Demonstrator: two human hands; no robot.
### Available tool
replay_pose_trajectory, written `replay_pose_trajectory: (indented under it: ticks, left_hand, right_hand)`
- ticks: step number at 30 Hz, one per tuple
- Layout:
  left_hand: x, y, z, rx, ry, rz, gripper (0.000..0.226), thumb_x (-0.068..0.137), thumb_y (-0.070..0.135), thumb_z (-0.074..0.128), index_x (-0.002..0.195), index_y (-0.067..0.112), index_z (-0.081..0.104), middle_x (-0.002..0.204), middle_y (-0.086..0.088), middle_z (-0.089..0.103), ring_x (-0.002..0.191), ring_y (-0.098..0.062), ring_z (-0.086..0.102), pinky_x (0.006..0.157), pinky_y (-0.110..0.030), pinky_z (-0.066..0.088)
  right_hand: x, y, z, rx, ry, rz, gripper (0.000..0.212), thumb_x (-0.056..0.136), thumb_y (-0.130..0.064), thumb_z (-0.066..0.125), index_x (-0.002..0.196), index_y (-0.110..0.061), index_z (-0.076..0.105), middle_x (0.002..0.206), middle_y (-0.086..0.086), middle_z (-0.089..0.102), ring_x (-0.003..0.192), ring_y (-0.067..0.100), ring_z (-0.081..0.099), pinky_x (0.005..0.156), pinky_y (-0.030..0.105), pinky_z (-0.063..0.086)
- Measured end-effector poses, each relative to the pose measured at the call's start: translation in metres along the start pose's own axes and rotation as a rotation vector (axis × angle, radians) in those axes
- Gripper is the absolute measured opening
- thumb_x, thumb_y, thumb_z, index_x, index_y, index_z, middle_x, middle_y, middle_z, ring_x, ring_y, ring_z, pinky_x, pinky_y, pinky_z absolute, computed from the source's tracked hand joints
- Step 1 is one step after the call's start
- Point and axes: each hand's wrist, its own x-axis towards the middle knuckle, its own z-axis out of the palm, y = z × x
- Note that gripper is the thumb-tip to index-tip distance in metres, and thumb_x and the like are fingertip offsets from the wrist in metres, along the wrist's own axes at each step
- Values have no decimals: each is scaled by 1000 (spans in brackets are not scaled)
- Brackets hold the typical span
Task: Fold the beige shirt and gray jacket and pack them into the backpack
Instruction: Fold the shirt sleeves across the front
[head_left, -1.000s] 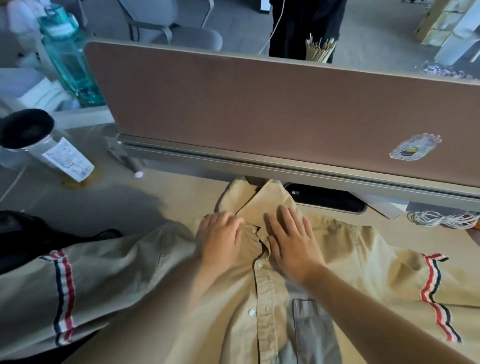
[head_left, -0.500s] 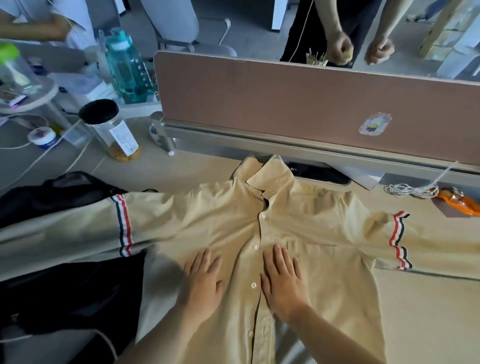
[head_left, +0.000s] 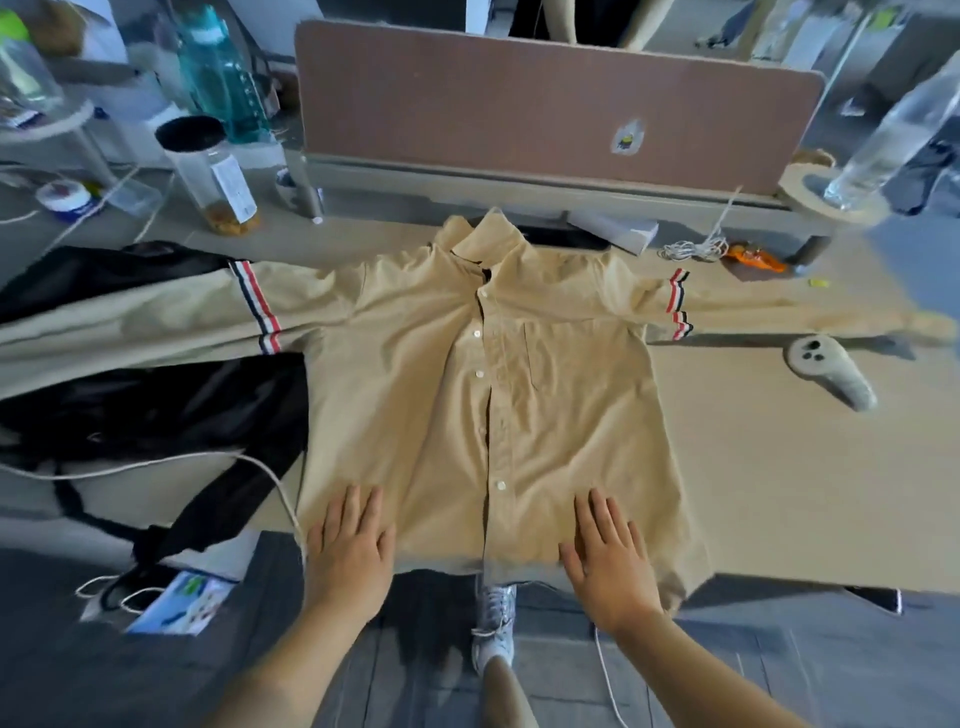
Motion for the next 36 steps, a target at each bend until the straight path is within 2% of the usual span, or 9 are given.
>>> replay_pose_trajectory:
  ticks: [5, 8, 14, 20, 23, 26, 28, 32, 36]
  left_hand:
    - [-35, 3, 0, -331, 128, -156, 52, 93, 17, 50, 143, 15, 35, 153, -7, 29, 138, -27, 31, 105, -42, 39]
    - [-46, 0, 1, -601, 183, -379, 49, 86, 8, 60, 133, 9, 46, 137, -17, 43, 118, -36, 50, 93, -46, 48]
    - [-36, -30, 20, -1118, -7, -680, 89, 80, 21, 72, 150, 24, 18, 154, -7, 29, 130, -36, 42, 102, -53, 42]
    - [-9, -42, 29, -1250, -55, -622, 76, 79, 11, 73, 141, 24, 31, 145, -4, 41, 131, -30, 40, 107, -54, 36]
    - [3, -45, 29, -1315, -98, -615, 62, 80, 17, 72, 134, 18, 42, 135, -2, 49, 127, -27, 42, 108, -48, 33]
    - [-1, -47, 23, -1253, -134, -586, 50, 81, 27, 72, 125, 14, 51, 123, -4, 56, 115, -24, 46, 99, -38, 33]
    - [-14, -50, 18, -1173, -172, -546, 37, 84, 29, 70, 114, 11, 58, 113, -6, 62, 105, -23, 52, 91, -35, 37]
    - [-34, -58, -6, -1120, -478, -610, 37, 79, 38, 73, 102, 11, 63, 100, -11, 72, 95, -28, 64, 80, -38, 52]
    - [-23, -64, -41, -909, -592, -621, 30, 89, 34, 64, 104, 9, 57, 98, -7, 67, 89, -24, 63, 79, -34, 50]
  right_hand:
    - [-32, 21, 7, -96, 54, -34, 85, 87, -39, 53, 152, -17, 3, 160, 1, -3, 148, 29, 1, 120, 40, 8]
    - [-40, 28, 6, -61, 213, 117, 53, 86, -26, 57, 134, -19, 37, 136, 6, 34, 128, 28, 39, 106, 37, 32]
    - [-45, 59, 5, 528, 241, 601, 70, 86, -38, 64, 137, -2, 32, 146, 17, 23, 115, 40, 49, 93, 46, 45]
    - [-38, 82, 12, 876, 437, 664, 46, 79, -25, 73, 114, -2, 53, 106, 12, 56, 84, 25, 53, 72, 33, 41]
    - [-34, 93, 25, 1097, 327, 743, 56, 72, -34, 78, 111, -1, 55, 99, 16, 64, 78, 24, 56, 64, 31, 40]
    - [-32, 94, 26, 1309, 134, 689, 44, 79, -12, 73, 116, -7, 51, 109, 6, 61, 99, 25, 55, 84, 35, 37]
    - [-37, 90, 23, 1406, 10, 651, 36, 83, -5, 66, 118, -3, 54, 106, 10, 65, 94, 26, 60, 80, 33, 39]
    - [-50, 73, -1, 1352, -49, 713, 14, 89, -5, 60, 101, 2, 56, 86, 11, 63, 75, 24, 58, 59, 31, 41]
    - [-33, 67, -18, 914, -114, 807, 44, 95, -30, 53, 122, 4, 52, 102, 15, 61, 86, 30, 58, 78, 36, 46]
